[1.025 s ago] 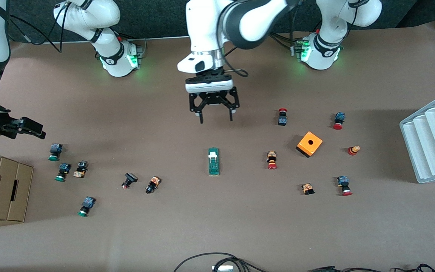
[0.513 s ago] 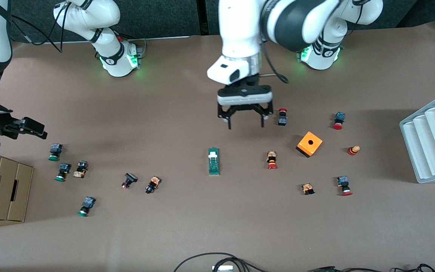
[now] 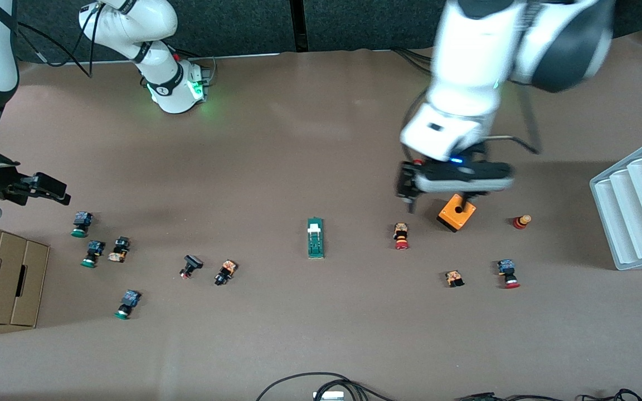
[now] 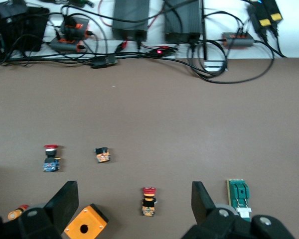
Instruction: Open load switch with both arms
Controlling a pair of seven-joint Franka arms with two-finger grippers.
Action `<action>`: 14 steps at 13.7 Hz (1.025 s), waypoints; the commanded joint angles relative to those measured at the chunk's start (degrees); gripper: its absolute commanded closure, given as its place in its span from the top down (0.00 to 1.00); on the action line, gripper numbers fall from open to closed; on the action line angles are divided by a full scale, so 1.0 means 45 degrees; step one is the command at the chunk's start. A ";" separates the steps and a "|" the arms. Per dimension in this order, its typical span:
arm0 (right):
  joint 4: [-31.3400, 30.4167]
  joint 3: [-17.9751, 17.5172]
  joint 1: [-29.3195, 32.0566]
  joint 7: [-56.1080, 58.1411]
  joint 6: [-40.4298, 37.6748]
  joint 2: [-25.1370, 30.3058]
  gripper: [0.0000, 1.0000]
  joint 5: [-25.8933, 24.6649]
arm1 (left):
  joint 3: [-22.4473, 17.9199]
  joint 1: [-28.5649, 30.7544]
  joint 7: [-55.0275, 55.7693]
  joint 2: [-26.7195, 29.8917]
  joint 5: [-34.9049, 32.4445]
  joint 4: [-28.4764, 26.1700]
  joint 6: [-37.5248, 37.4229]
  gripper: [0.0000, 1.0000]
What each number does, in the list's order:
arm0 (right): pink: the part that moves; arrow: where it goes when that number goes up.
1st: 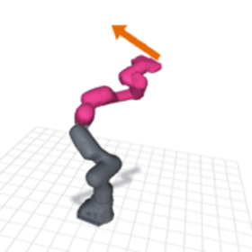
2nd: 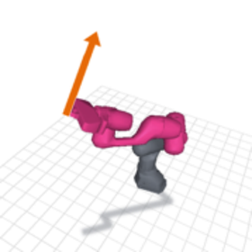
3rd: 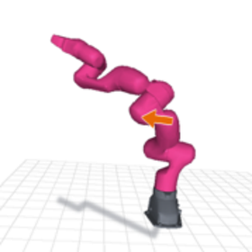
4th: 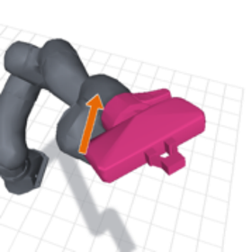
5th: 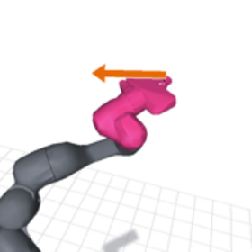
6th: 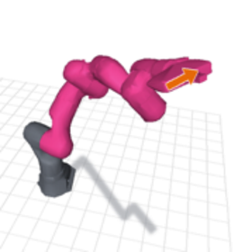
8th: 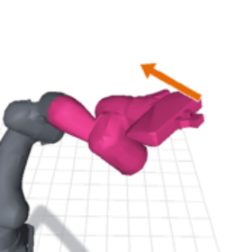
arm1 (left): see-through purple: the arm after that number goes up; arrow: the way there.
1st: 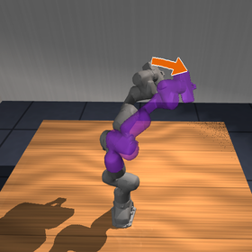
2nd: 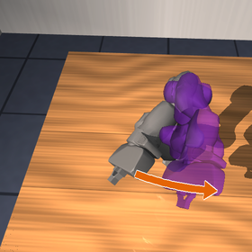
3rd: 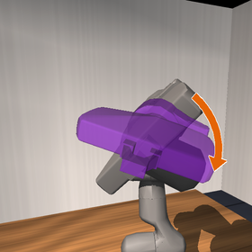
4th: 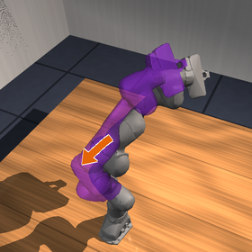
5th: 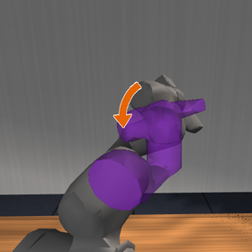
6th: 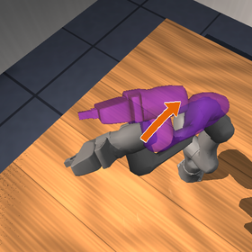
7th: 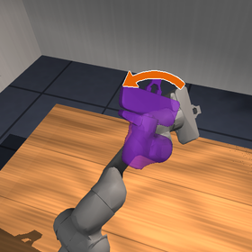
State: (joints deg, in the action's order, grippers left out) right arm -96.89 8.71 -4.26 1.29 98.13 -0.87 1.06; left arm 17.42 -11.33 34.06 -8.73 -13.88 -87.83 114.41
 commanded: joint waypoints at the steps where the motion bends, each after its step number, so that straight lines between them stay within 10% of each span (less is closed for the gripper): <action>1: 0.0202 -0.0001 -0.0069 0.0045 -0.0069 -0.0081 0.99 -0.0294 | -0.0101 0.1205 -0.0517 0.0377 0.1127 -0.0053 -0.0367 1.00; 14: 0.0202 -0.0002 -0.0069 0.0045 -0.0089 -0.0081 0.99 -0.0275 | -0.1489 0.2402 -0.4347 -0.0619 0.2654 -0.0170 -0.1245 1.00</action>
State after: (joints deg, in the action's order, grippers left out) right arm -96.89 8.59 -4.26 1.29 98.13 -0.87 1.06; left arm 10.72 0.45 15.47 -10.95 -2.33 -88.91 110.10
